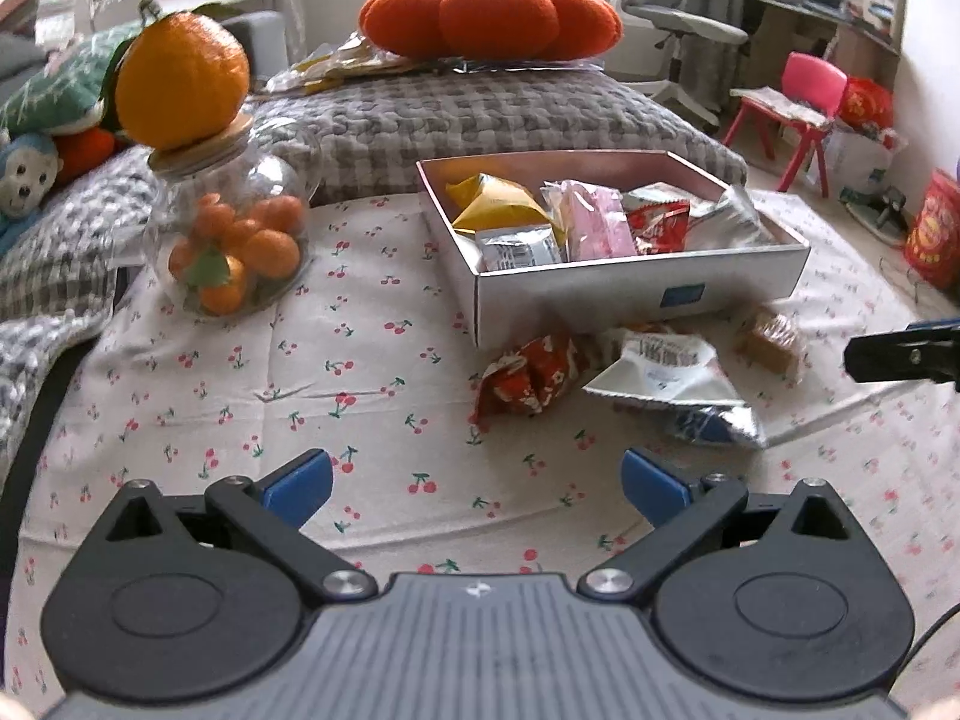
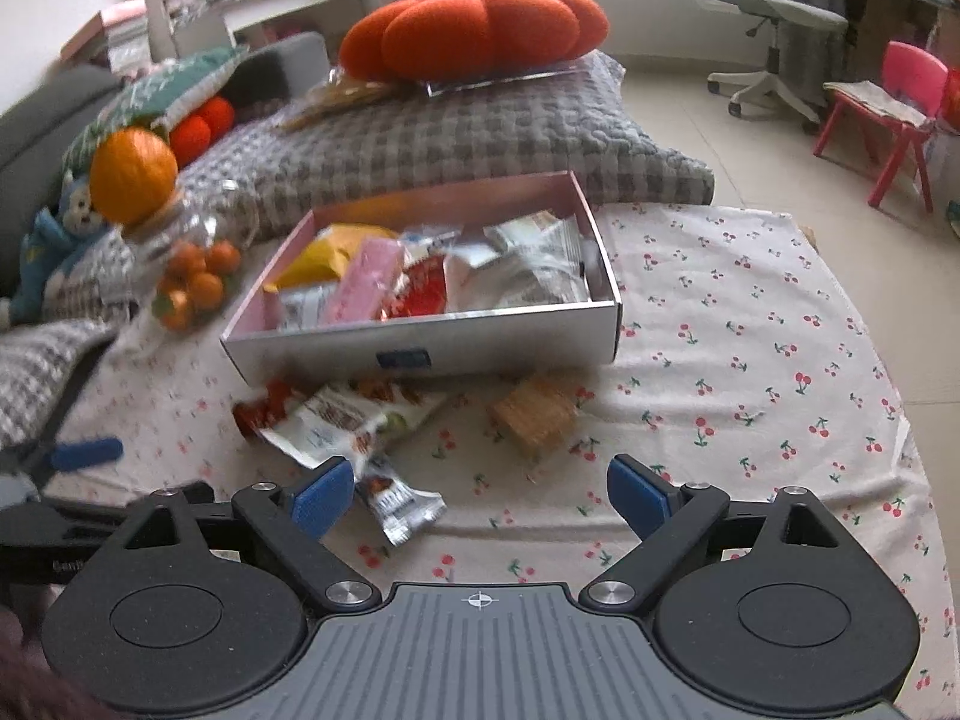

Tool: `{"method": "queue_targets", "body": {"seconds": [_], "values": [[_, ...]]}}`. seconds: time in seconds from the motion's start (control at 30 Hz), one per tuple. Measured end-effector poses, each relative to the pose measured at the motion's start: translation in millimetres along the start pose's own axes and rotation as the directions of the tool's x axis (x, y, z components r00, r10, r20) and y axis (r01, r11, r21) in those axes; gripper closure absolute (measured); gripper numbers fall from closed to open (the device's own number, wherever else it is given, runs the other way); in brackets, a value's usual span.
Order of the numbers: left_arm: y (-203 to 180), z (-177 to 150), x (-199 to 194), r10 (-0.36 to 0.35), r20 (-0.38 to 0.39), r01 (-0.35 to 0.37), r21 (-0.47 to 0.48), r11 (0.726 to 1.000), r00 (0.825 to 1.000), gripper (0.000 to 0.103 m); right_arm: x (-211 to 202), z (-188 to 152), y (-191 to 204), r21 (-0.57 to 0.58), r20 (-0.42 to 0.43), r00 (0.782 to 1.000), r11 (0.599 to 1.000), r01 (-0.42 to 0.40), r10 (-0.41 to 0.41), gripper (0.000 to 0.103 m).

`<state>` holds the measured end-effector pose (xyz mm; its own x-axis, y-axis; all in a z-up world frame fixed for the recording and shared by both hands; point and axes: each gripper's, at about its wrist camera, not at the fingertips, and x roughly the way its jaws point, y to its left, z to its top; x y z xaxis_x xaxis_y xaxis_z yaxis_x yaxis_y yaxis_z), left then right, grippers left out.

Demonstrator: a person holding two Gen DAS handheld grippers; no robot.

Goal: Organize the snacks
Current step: 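Withdraw both open tools from the box toward the remaining snacks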

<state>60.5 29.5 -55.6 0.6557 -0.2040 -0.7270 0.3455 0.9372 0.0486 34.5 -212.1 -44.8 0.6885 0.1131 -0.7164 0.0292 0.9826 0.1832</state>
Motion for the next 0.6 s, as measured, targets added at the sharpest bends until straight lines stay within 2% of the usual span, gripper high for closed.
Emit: {"method": "queue_targets", "body": {"seconds": [0.33,0.6], "values": [[-0.6,-3.3,31.3,0.037,0.066,-0.044,0.114,0.993,0.997,0.003,22.3,-4.3,-11.0,-0.048,-0.020,0.998,0.997,0.053,-0.054,0.009],[-0.9,2.8,47.6,-0.063,0.091,0.052,0.123,0.991,0.994,0.014,40.4,3.1,-14.1,0.057,-0.072,0.996,0.997,-0.044,0.048,0.009]]}}
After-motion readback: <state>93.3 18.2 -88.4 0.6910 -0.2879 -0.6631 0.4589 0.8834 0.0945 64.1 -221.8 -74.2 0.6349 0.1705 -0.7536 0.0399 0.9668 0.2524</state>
